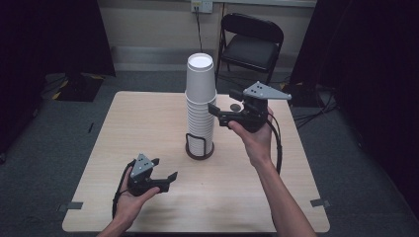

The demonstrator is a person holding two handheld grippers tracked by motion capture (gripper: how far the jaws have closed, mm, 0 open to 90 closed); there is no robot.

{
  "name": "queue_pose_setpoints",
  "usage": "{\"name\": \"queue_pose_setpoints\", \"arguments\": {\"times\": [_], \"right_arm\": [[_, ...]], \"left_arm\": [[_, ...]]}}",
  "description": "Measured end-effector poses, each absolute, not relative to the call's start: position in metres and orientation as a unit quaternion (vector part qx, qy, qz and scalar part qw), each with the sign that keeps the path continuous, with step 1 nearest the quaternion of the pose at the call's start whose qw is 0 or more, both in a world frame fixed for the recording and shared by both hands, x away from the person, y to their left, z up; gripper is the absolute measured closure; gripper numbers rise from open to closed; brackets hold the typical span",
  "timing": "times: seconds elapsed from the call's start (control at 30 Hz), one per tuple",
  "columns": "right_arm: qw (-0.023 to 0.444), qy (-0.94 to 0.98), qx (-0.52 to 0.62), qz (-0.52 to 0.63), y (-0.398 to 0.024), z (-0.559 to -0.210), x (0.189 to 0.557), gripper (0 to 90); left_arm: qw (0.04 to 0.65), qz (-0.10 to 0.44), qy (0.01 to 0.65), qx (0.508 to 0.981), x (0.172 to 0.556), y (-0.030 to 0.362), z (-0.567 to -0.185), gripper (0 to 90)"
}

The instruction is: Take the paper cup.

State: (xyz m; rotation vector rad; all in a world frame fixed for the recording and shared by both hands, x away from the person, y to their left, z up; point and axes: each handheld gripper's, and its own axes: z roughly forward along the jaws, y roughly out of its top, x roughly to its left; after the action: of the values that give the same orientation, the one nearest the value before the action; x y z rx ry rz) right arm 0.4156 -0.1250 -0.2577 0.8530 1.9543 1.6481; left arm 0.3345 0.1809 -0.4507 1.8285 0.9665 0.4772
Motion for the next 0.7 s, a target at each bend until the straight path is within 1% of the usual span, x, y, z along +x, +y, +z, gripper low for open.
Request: {"name": "queue_pose_setpoints", "arguments": {"times": [0.47, 0.6, 0.7], "right_arm": [[0.222, 0.702, 0.297, 0.608, -0.104, -0.246, 0.440, 13.3], [0.213, 0.693, 0.300, 0.621, -0.102, -0.242, 0.449, 13.3], [0.218, 0.697, 0.298, 0.614, -0.095, -0.239, 0.455, 13.2]], "left_arm": [[0.488, 0.195, 0.395, 0.754, 0.334, 0.181, -0.451, 17.3], [0.490, 0.197, 0.393, 0.753, 0.334, 0.181, -0.450, 17.9], [0.489, 0.197, 0.392, 0.754, 0.334, 0.182, -0.450, 17.9]]}}
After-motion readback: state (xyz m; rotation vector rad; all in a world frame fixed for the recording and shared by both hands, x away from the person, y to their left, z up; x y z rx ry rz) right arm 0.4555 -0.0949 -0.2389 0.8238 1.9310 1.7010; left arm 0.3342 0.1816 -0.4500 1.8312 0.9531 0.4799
